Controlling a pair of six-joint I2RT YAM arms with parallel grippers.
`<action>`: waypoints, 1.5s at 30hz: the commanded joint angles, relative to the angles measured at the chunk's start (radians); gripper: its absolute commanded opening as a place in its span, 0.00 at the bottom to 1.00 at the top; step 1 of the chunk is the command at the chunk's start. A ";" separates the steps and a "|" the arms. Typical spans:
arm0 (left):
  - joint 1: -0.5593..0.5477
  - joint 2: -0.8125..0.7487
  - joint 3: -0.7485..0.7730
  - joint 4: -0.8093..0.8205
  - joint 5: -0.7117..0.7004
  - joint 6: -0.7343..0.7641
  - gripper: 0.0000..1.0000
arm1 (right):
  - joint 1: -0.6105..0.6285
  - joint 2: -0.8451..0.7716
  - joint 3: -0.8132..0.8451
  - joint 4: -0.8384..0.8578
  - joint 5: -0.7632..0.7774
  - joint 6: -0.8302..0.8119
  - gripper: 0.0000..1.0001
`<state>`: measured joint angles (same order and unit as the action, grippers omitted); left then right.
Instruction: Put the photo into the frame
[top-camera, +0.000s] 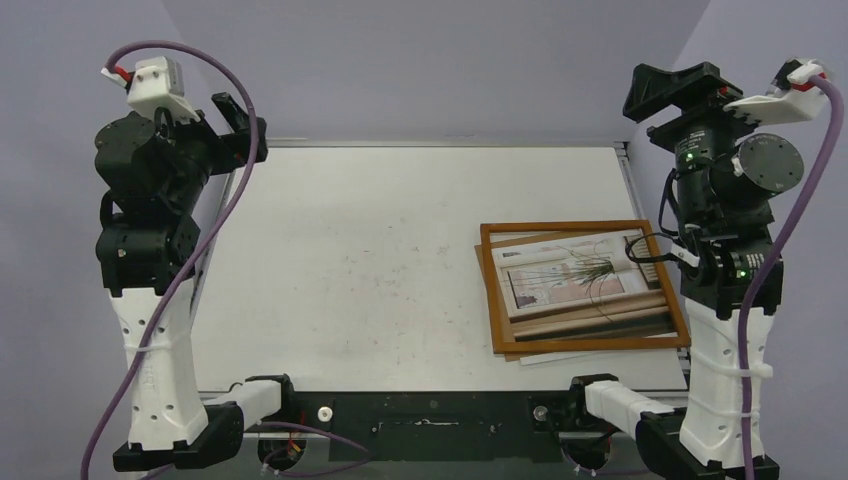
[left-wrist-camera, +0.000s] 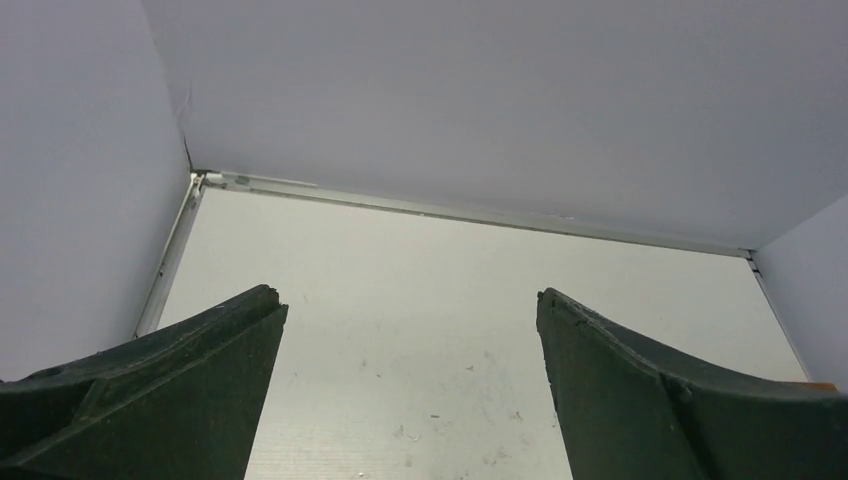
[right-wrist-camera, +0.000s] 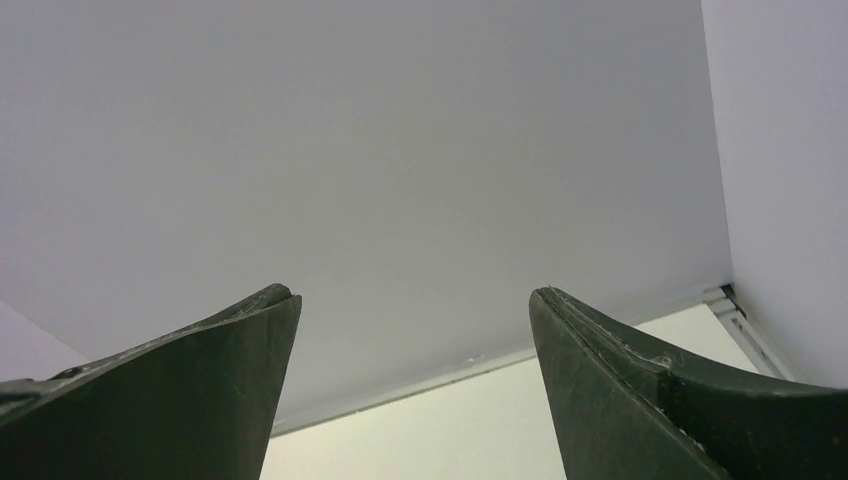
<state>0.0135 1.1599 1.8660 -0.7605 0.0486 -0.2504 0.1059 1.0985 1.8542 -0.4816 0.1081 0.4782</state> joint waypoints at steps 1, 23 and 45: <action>-0.006 -0.013 -0.075 0.095 0.008 -0.015 0.97 | 0.002 0.030 -0.063 -0.029 0.031 0.024 0.90; -0.053 0.173 -0.673 0.385 0.250 -0.194 0.97 | -0.046 0.810 -0.055 -0.294 -0.138 0.252 0.83; -0.111 0.372 -0.703 0.559 0.240 -0.289 0.95 | -0.082 0.955 -0.088 -0.535 0.238 0.793 0.63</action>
<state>-0.0891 1.5078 1.1152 -0.2687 0.2852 -0.5373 0.0532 2.1506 1.8114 -0.9890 0.2607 1.1648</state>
